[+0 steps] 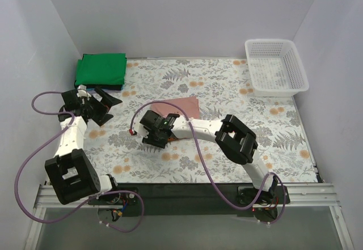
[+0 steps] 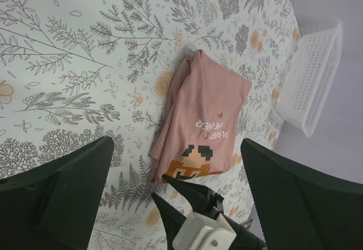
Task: Fold and stack the t-shirts
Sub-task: Neatly place the folded tshirt to the corner
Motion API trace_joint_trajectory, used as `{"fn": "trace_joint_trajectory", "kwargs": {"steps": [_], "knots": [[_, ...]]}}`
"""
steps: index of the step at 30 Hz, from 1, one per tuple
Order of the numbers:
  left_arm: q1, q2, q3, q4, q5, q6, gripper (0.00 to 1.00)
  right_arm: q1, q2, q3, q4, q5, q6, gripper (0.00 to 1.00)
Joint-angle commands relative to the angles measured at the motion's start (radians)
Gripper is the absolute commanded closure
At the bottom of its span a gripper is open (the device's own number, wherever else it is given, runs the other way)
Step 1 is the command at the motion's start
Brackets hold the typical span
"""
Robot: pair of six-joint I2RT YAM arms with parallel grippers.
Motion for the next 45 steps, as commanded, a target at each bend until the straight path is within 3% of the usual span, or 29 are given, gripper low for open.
{"fn": "trace_joint_trajectory", "kwargs": {"steps": [1,3,6,15,22,33,35,45], "knots": [[-0.002,-0.047,-0.046,0.008,-0.042,-0.047,0.04,0.008,0.037,0.032,0.013,0.015,0.015,0.56],[-0.001,-0.073,-0.084,0.024,-0.037,-0.076,0.04,0.008,0.044,0.031,0.016,0.017,0.013,0.64],[-0.002,-0.113,-0.194,0.057,-0.028,-0.128,0.05,-0.003,0.032,0.040,0.018,0.020,0.018,0.98],[-0.022,-0.086,-0.329,0.211,0.014,-0.265,0.05,-0.046,-0.098,0.068,0.022,-0.097,0.029,0.99],[-0.252,-0.061,-0.385,0.365,-0.063,-0.411,0.02,-0.070,-0.137,0.063,0.038,-0.132,0.069,0.99],[-0.348,0.133,-0.317,0.474,-0.118,-0.475,0.02,-0.079,-0.109,0.124,0.047,-0.143,0.089,0.99],[-0.409,0.147,-0.302,0.498,-0.140,-0.481,0.02,-0.079,-0.103,0.139,0.047,-0.141,0.089,0.99],[-0.467,0.273,-0.247,0.553,-0.220,-0.498,0.16,-0.092,-0.086,0.170,0.047,-0.149,0.093,0.99]]}}
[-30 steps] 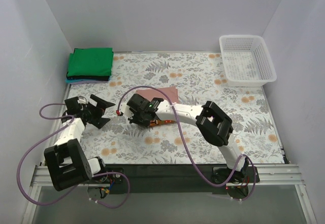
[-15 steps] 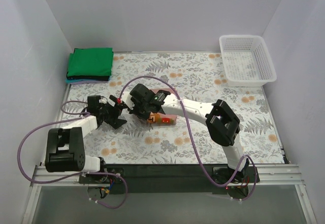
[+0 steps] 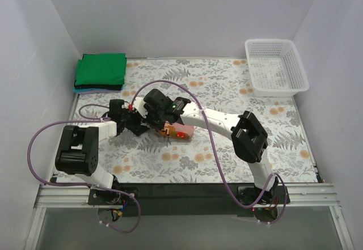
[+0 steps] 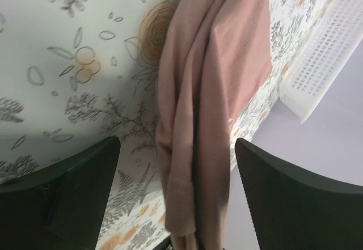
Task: Fold and stack the t-shirts
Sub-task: Neatly place the folded tshirt to the corner
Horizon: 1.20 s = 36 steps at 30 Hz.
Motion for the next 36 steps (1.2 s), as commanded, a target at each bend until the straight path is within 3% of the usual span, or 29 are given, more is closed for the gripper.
{"fn": "trace_joint_trajectory", "kwargs": {"steps": [1,7,11,21,27,30,34,35,36], "knots": [[-0.032,0.034,0.039,0.024,-0.071,0.000,0.18,-0.011,0.013,0.066,0.037,-0.031,0.025,0.99],[-0.070,0.112,0.089,0.059,-0.137,0.041,0.21,-0.019,0.059,0.115,0.037,0.026,0.043,0.99],[-0.075,0.137,0.109,0.056,-0.165,0.061,0.32,-0.028,0.069,0.132,0.035,0.024,0.056,0.99],[-0.090,0.166,0.115,0.084,-0.184,0.073,0.35,-0.028,0.055,0.132,0.035,0.003,0.065,0.99],[-0.104,0.191,0.132,0.093,-0.181,0.081,0.41,-0.028,0.044,0.138,0.035,0.001,0.073,0.99],[-0.110,0.191,0.138,0.093,-0.189,0.096,0.49,-0.028,0.036,0.132,0.035,0.007,0.070,0.99],[-0.115,0.192,0.186,0.061,-0.224,0.215,0.84,-0.028,0.024,0.130,0.017,-0.008,0.053,0.99],[-0.115,0.194,0.200,0.053,-0.229,0.243,0.98,-0.028,0.016,0.135,0.006,0.009,0.051,0.99],[-0.115,0.198,0.215,0.050,-0.227,0.275,1.00,-0.040,0.007,0.138,-0.023,0.018,0.053,0.82]]}}
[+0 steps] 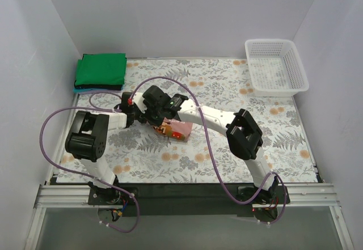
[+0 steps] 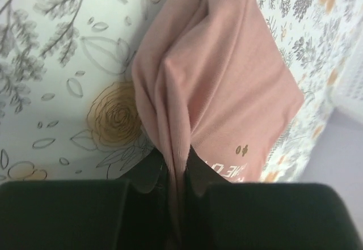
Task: Fold and stack the t-shirts
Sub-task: Neatly place the folded tshirt to the corner
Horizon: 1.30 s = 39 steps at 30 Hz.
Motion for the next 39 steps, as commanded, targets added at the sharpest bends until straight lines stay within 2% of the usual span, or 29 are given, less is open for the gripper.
{"fn": "trace_joint_trajectory", "kwargs": {"steps": [1,2,3,6,11,12,13,15,18,21,31,35,39], "knots": [[-0.004,0.010,0.112,-0.060,-0.057,0.198,1.00,-0.029,-0.076,0.041,-0.029,0.003,0.002,0.72],[-0.004,0.017,0.138,-0.078,-0.066,0.225,1.00,-0.046,-0.113,0.023,-0.029,-0.001,0.010,0.63],[-0.002,0.025,0.170,-0.098,-0.076,0.252,1.00,-0.091,-0.136,0.002,-0.029,-0.019,0.019,0.48],[0.002,0.071,0.281,-0.147,-0.117,0.366,1.00,-0.194,-0.226,-0.089,-0.029,-0.030,0.011,0.32],[0.027,0.186,0.503,-0.238,-0.146,0.490,1.00,-0.361,-0.354,-0.196,-0.071,-0.057,-0.007,0.15],[0.030,0.200,0.541,-0.251,-0.152,0.539,1.00,-0.381,-0.370,-0.224,-0.074,-0.060,-0.010,0.05],[0.034,0.220,0.575,-0.258,-0.165,0.564,1.00,-0.398,-0.386,-0.239,-0.078,-0.067,-0.021,0.02],[0.050,0.280,0.702,-0.274,-0.162,0.629,1.00,-0.444,-0.427,-0.274,-0.092,-0.097,-0.038,0.02],[0.092,0.382,0.914,-0.400,-0.105,0.679,1.00,-0.481,-0.475,-0.308,-0.095,-0.135,-0.056,0.02],[0.126,0.435,1.046,-0.422,-0.086,0.719,1.00,-0.492,-0.504,-0.338,-0.098,-0.143,-0.063,0.02],[0.189,0.464,1.267,-0.462,-0.105,0.886,1.00,-0.497,-0.512,-0.370,-0.098,-0.174,-0.069,0.02],[0.234,0.499,1.413,-0.515,-0.099,0.915,1.00,-0.497,-0.512,-0.371,-0.098,-0.186,-0.067,0.02],[0.269,0.493,1.436,-0.535,-0.079,0.929,1.00,-0.497,-0.513,-0.371,-0.100,-0.189,-0.069,0.02]]}}
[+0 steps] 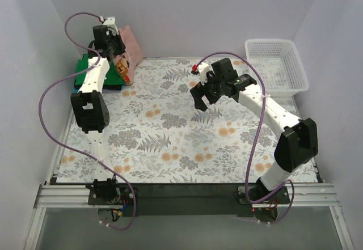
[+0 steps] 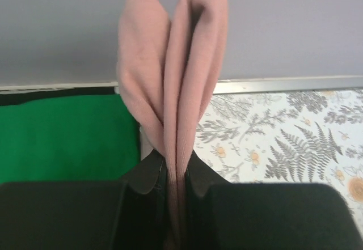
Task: Fold and stack the t-shirts
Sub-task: Neatly place the folded tshirt to the corner
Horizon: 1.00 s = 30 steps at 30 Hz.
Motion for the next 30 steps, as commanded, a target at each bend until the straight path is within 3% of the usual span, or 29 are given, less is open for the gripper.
{"fn": "trace_joint_trajectory", "kwargs": {"steps": [1,30], "knots": [[0.037,-0.026,0.043,-0.023,0.017,0.048,1.00,-0.005,-0.030,-0.002,0.004,-0.023,-0.010,0.02],[0.040,-0.146,0.127,-0.080,0.083,0.022,1.00,-0.005,0.002,0.010,0.002,-0.039,-0.001,0.02]]}}
